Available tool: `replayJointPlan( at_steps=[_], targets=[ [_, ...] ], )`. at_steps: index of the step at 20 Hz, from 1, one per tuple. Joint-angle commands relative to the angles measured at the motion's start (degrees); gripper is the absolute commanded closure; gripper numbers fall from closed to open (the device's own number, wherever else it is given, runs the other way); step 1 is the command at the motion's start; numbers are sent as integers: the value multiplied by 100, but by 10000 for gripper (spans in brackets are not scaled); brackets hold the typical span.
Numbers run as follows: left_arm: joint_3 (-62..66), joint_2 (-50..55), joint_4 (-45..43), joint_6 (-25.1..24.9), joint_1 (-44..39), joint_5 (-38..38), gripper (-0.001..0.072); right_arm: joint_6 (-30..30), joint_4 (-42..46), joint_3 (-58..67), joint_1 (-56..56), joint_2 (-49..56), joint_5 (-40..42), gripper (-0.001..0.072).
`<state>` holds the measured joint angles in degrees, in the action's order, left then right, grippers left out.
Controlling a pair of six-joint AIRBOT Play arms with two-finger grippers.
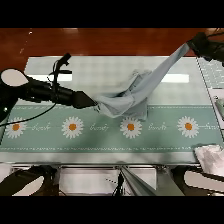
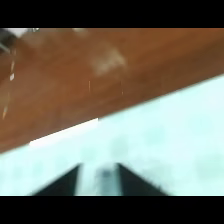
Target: Fold the shirts.
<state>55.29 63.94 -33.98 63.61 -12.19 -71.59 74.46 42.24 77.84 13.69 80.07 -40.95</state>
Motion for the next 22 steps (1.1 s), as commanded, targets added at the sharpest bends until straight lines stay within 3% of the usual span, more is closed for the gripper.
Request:
replayJointPlan(
  at_steps=[1, 2, 5, 6, 9, 12, 17, 22],
  targets=[
    [-269, -4, -7, 4, -177, 527, 676, -179, 402, 55, 164, 85, -1436, 224],
    [-269, -4, -9, 4, -177, 616, 676, -256, 828, 52, 256, 0, -2020, 227],
    [-269, -4, -11, -15, -177, 960, 676, 57, 3237, -140, 302, -48, -3565, 237],
    [-269, -4, -9, -15, -177, 1067, 676, 87, 3268, -457, 304, -50, -3845, 236],
    [-269, -4, -11, -15, -177, 1272, 676, -345, 1705, -1849, 166, -76, -3818, 232],
    [-269, -4, -9, -13, -177, 1268, 676, -643, 459, -3012, -243, -76, -2900, 217],
    [-269, -4, -11, -15, -177, 1268, 676, -581, 116, -3652, -1235, -70, -1818, 217],
    [-269, -4, -9, -15, -177, 1263, 676, 81, 116, -3668, -1779, -66, -1119, 222]
  ],
)
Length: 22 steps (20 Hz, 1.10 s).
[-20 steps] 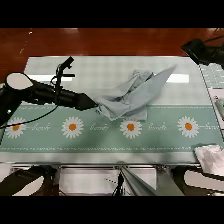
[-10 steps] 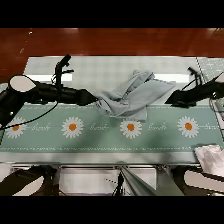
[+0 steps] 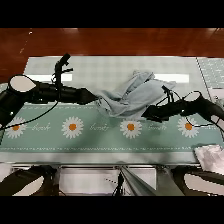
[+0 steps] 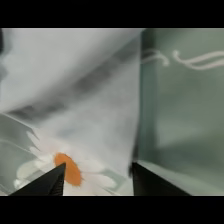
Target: Fold the shirts.
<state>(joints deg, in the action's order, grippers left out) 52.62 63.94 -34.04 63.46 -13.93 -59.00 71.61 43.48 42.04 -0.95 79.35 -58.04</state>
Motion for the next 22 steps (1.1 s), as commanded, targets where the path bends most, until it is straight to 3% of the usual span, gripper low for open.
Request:
replayJointPlan(
  at_steps=[1, 4, 6, 9, 12, 17, 19, 22],
  targets=[
    [-2, -4, -2, 0, -2, 4, 676, 564, -13, -87, -413, 7, 807, 245],
    [0, -4, -2, -85, -2, 7, 676, 1073, -144, -85, -852, 7, 1471, 389],
    [22, -7, 0, -260, 28, 57, 676, 927, -514, -31, -1073, -2, 1513, 692],
    [341, -160, 13, -352, 271, 122, 677, -7, -750, 586, -968, -487, 632, 688],
    [1368, -656, 24, -584, 533, 385, 677, -133, -758, 1770, -640, -1698, 369, 688],
    [3757, -1762, 17, -605, 623, 2063, 676, 448, -382, 4269, -291, -3504, 1611, 689],
    [4428, -2079, 17, -890, 623, 2245, 677, 863, 214, 5049, -291, -3744, 1580, 689],
    [4739, -2527, -9, -905, 623, 2184, 677, 1528, 1143, 5593, -291, -3936, 1473, 689]
  ],
)
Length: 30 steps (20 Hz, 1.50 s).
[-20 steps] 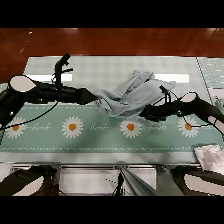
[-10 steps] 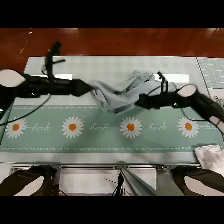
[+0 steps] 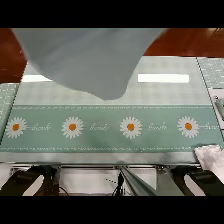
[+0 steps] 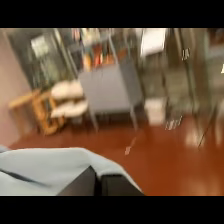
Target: Fold the shirts.
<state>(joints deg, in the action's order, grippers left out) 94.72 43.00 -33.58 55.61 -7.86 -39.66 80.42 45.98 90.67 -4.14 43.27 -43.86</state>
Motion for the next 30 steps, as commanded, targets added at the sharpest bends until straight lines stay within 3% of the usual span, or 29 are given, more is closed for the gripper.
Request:
replayJointPlan(
  at_steps=[1, 3, 9, 11, 14, 17, 21, 25, 27, 30],
  targets=[
    [529, -573, -179, -118, 15, 66, 676, 741, 1029, 793, 28, -350, -66, 689],
    [529, -789, -540, 20, 15, -601, 676, 793, 1056, 879, 28, -350, -494, 689],
    [496, -907, -1023, 1733, 17, -2828, 677, 1093, 1268, 876, 28, -350, -1888, 689],
    [225, -885, -1040, 2345, 17, -3228, 677, 1412, 1849, 876, 28, -321, -2588, 689],
    [-769, -885, -1196, 2549, 17, -3558, 676, 1443, 3226, 870, 28, -39, -3969, 689],
    [-2214, -798, -1189, 2524, 9, -2837, 676, 1121, 3705, 870, 26, 741, -4144, 689],
    [-3816, -208, -1189, 1639, -2, -964, 676, 885, 3386, 870, 28, 2297, -3182, 689],
    [-4286, 1080, -1128, 1384, -2, 531, 676, 909, 3397, 872, 50, 3738, -2098, 689],
    [-4260, 1753, -675, 1381, -2, 898, 676, 1235, 3383, 872, 50, 4262, -1987, 688],
    [-4260, 2612, -326, 1381, -15, 599, 676, 1508, 3060, 870, 39, 4861, -2236, 688]
  ],
)
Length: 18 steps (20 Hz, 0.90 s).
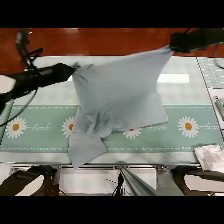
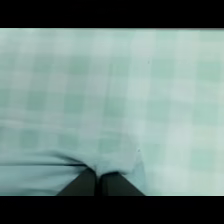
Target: Fold the shirts.
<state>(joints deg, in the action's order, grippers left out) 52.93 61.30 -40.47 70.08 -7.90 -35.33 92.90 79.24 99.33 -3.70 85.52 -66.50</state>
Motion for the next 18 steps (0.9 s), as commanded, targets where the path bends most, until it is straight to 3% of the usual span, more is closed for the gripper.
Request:
replayJointPlan(
  at_steps=[1, 3, 4, 5, 6, 7, 8, 13, 14, 15, 18],
  targets=[
    [-83, 1032, 358, -66, -11, 9, 676, 262, -404, 7, -4, 789, -20, 688],
    [-81, 1381, 363, -63, 7, -127, 675, 260, -487, 7, -4, 999, -4, 684],
    [-81, 1443, 358, -66, 50, -216, 660, 260, -505, 7, 2, 1034, -2, 582],
    [-76, 1429, 361, -66, 136, -358, 569, 201, -529, 13, 39, 1021, -48, 414],
    [-22, 1408, 319, -68, 284, -645, 424, 9, -570, 13, 81, 966, -160, 345],
    [114, 1392, 168, -66, 522, -1139, 226, -221, -549, 28, 142, 883, -367, 341],
    [306, 1379, -44, -63, 833, -1757, 82, -507, -435, 35, 227, 758, -656, 339],
    [981, 1353, -1132, 116, 2671, -4837, 78, -1322, 1445, 26, 909, 210, -2402, 328],
    [807, 1303, -1143, 175, 2975, -5110, 120, -1294, 1239, -9, 1141, 166, -2581, 328],
    [485, 1215, -1147, 229, 3158, -5257, 222, -1298, 820, -76, 1388, 140, -2708, 328],
    [-828, 953, -1156, 28, 3239, -5313, 240, -1445, -264, -411, 1899, 140, -2798, 328]
  ],
)
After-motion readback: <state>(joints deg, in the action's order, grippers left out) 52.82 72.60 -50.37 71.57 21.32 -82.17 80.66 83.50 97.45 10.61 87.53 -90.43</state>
